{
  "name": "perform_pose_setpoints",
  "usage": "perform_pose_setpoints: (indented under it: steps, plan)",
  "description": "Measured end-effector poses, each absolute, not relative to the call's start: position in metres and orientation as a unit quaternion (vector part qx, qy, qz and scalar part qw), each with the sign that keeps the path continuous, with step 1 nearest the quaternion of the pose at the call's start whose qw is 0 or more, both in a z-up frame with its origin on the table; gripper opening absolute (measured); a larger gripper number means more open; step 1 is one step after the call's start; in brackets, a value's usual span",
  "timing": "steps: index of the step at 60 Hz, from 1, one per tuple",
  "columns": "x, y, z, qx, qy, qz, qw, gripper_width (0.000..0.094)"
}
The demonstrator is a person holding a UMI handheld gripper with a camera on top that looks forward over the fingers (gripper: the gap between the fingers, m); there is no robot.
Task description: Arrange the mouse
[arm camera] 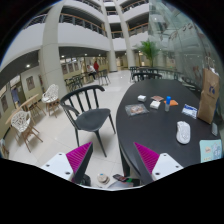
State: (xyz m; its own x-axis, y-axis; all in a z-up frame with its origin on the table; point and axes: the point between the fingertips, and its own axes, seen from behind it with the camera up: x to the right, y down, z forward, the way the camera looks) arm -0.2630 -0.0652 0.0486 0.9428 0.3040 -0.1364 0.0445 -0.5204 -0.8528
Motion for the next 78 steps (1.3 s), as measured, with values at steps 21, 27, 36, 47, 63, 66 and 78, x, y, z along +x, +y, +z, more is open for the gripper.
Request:
perform_pose_setpoints:
  steps: [21,27,36,47,63,66,78]
  plan:
    - [-0.068,-0.039,0.030,-0.880,-0.012,0.018,0.474,0.0837]
    - [-0.029,-0.017,0.012,-0.887,0.008,-0.006,0.461,0.0835]
    - [0.003,0.032,-0.012,-0.896,0.012,-0.023,0.444,0.0838]
    - [0.018,0.087,-0.019,-0.897,0.032,-0.023,0.441,0.0731]
    - [0.007,0.081,0.000,-0.893,0.016,0.012,0.450,0.0395]
    - [0.005,0.068,0.038,-0.876,0.012,0.024,0.482,0.0393]
    - [0.072,-0.031,0.141,-0.843,0.004,-0.013,0.538,0.0393]
